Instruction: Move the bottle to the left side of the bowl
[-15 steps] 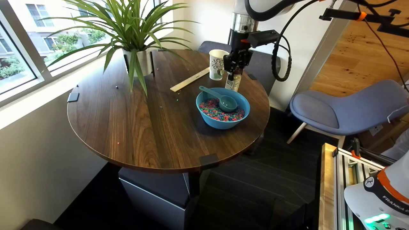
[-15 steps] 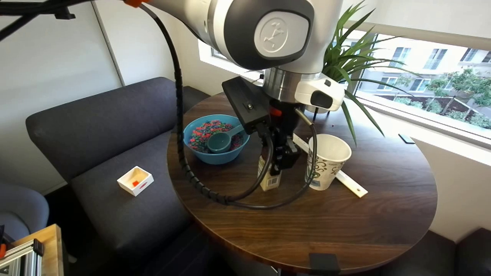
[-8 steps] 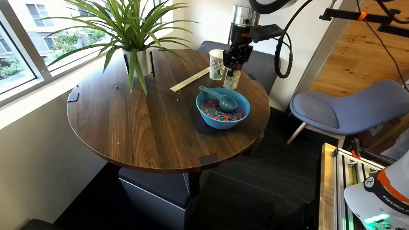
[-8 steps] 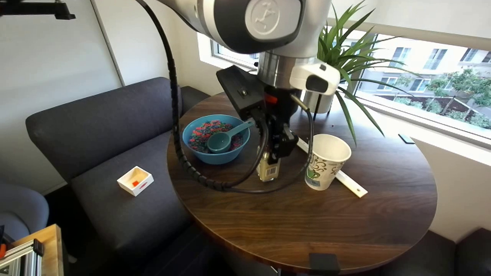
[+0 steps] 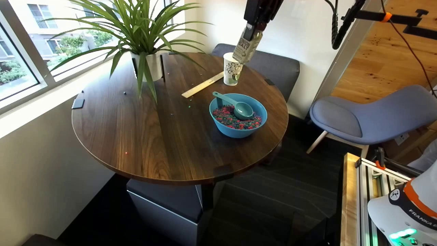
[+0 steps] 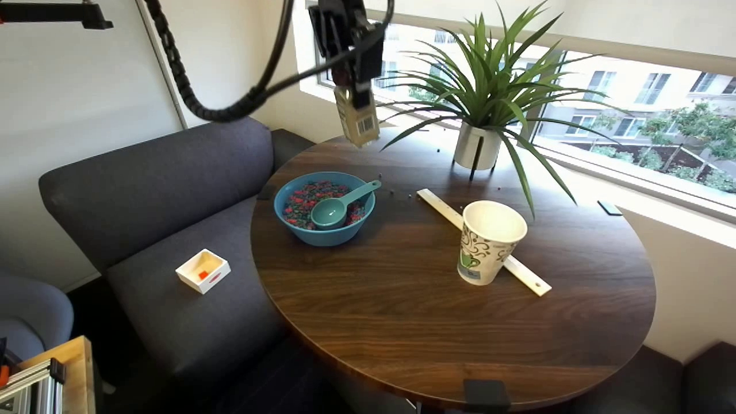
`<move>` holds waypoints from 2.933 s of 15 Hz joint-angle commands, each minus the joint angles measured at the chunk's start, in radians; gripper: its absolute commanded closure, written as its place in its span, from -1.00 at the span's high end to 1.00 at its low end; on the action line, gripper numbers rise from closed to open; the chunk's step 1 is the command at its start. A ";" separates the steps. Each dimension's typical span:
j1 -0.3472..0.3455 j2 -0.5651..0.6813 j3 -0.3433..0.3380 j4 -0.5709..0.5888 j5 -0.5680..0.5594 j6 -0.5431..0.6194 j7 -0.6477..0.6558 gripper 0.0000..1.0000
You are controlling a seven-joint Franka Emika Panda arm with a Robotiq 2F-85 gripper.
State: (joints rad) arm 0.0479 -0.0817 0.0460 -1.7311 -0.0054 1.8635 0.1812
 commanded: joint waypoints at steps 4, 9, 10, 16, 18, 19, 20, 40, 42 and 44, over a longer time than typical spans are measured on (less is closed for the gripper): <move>0.062 0.109 0.066 0.134 0.026 0.039 -0.006 -0.52; 0.064 0.140 0.064 0.160 0.026 0.039 -0.005 -0.02; 0.063 0.135 0.064 0.160 0.026 0.039 -0.005 -0.52; 0.106 0.353 0.102 0.333 0.069 -0.007 -0.032 -0.52; 0.131 0.445 0.113 0.430 0.063 -0.081 -0.026 -0.52; 0.148 0.490 0.111 0.473 0.038 -0.106 -0.006 -0.52; 0.165 0.528 0.107 0.509 0.020 -0.133 0.006 -0.52; 0.274 0.828 0.032 0.852 -0.058 -0.278 0.110 1.00; 0.284 0.797 0.033 0.867 -0.066 -0.296 0.106 1.00; 0.293 0.739 0.039 0.857 -0.071 -0.309 0.096 1.00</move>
State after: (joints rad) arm 0.3159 0.7207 0.0875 -0.8801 -0.0519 1.6018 0.2753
